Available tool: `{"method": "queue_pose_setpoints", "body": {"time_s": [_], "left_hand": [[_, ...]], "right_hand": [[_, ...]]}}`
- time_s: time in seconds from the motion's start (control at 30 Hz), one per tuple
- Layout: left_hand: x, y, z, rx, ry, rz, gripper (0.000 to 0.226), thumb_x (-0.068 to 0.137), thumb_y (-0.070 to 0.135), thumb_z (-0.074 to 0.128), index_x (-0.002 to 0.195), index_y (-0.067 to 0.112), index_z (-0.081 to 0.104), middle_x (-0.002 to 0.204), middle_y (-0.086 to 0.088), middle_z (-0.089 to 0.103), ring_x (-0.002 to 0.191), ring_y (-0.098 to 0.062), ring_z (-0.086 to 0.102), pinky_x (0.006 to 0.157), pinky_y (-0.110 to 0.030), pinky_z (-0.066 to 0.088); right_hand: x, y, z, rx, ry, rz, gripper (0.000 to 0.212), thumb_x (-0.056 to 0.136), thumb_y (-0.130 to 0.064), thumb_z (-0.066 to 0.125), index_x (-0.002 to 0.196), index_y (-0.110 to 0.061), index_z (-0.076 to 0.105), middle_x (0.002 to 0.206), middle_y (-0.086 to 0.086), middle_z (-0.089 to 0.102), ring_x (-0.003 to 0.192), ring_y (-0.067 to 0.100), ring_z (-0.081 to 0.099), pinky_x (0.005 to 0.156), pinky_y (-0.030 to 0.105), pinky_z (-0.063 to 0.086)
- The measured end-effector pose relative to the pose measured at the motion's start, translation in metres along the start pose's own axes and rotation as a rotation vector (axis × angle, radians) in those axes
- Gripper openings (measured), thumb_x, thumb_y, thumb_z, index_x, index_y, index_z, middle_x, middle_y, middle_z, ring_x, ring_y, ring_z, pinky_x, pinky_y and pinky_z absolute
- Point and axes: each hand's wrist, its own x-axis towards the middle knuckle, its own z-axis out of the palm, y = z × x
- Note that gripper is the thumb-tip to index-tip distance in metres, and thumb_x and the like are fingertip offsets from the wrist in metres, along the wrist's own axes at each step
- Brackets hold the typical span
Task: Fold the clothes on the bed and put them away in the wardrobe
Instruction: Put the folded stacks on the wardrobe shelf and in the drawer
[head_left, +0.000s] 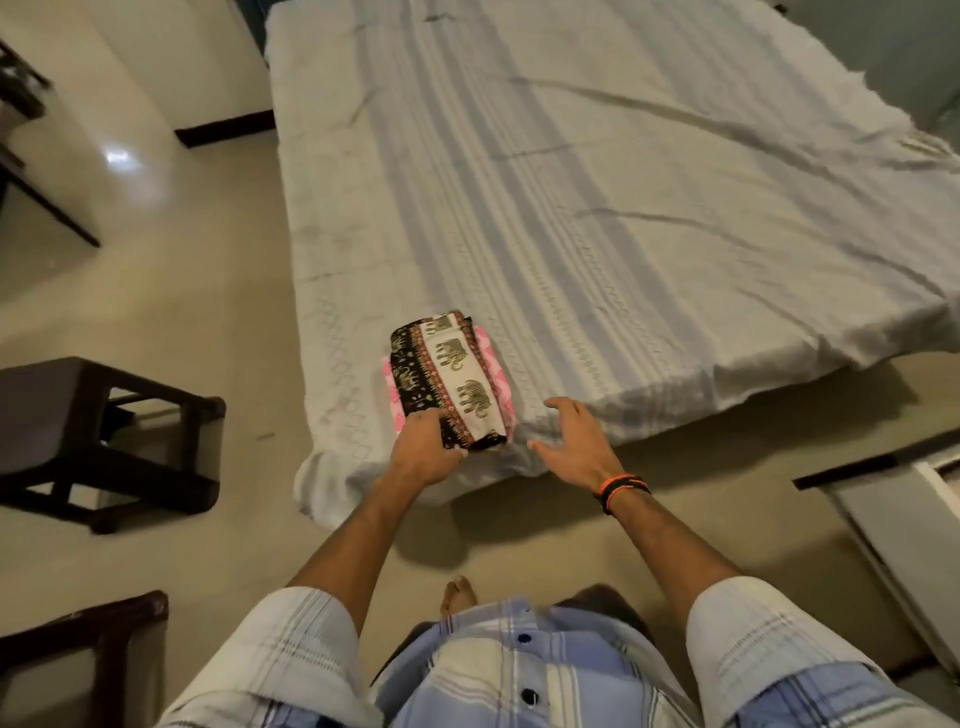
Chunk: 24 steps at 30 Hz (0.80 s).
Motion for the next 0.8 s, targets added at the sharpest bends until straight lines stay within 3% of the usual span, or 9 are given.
{"method": "queue_pose_setpoints", "body": {"time_s": [0.17,0.33,0.5,0.63,0.8], "left_hand": [[0.02,-0.036,-0.025,-0.068,-0.022,-0.072,0.053,0.08,0.015,0.077,0.127,0.003,0.056,0.123,-0.01,0.063,0.113,-0.023,0.059,0.076,-0.016,0.036],[0.055,-0.048,-0.026,-0.129,-0.048,-0.158,0.057,0.083,0.018,0.075,0.132,0.005,0.05,0.13,-0.011,0.059,0.116,-0.022,0.057,0.08,-0.018,0.037],[0.09,-0.047,-0.03,-0.203,-0.081,-0.265,0.057,0.084,0.017,0.074,0.134,0.005,0.049,0.131,-0.01,0.059,0.116,-0.024,0.057,0.084,-0.022,0.042],[0.114,-0.054,-0.029,-0.275,-0.076,-0.371,0.071,0.083,0.027,0.075,0.142,0.008,0.042,0.141,-0.012,0.051,0.125,-0.027,0.052,0.102,-0.037,0.043],[0.149,-0.073,-0.021,-0.345,-0.089,-0.479,0.073,0.087,0.038,0.071,0.144,0.006,0.039,0.143,-0.013,0.051,0.125,-0.03,0.053,0.102,-0.039,0.044]], "right_hand": [[0.034,-0.033,0.022,-0.059,-0.058,0.031,0.07,0.083,-0.034,0.074,0.141,-0.014,0.04,0.143,0.012,0.046,0.124,0.029,0.053,0.105,0.048,0.046],[0.081,-0.042,0.025,-0.089,-0.091,0.058,0.071,0.083,-0.036,0.073,0.141,-0.012,0.04,0.141,0.012,0.048,0.124,0.028,0.053,0.104,0.046,0.046],[0.139,-0.044,0.026,-0.057,-0.167,0.077,0.073,0.082,-0.041,0.074,0.14,-0.012,0.04,0.141,0.011,0.049,0.125,0.028,0.052,0.105,0.045,0.045],[0.172,-0.045,0.029,-0.043,-0.233,0.13,0.083,0.078,-0.053,0.074,0.142,-0.013,0.039,0.142,0.01,0.049,0.127,0.028,0.051,0.106,0.047,0.045],[0.211,-0.043,0.043,-0.009,-0.324,0.232,0.101,0.073,-0.064,0.074,0.148,-0.012,0.033,0.15,0.011,0.042,0.134,0.029,0.045,0.11,0.045,0.041]]}}
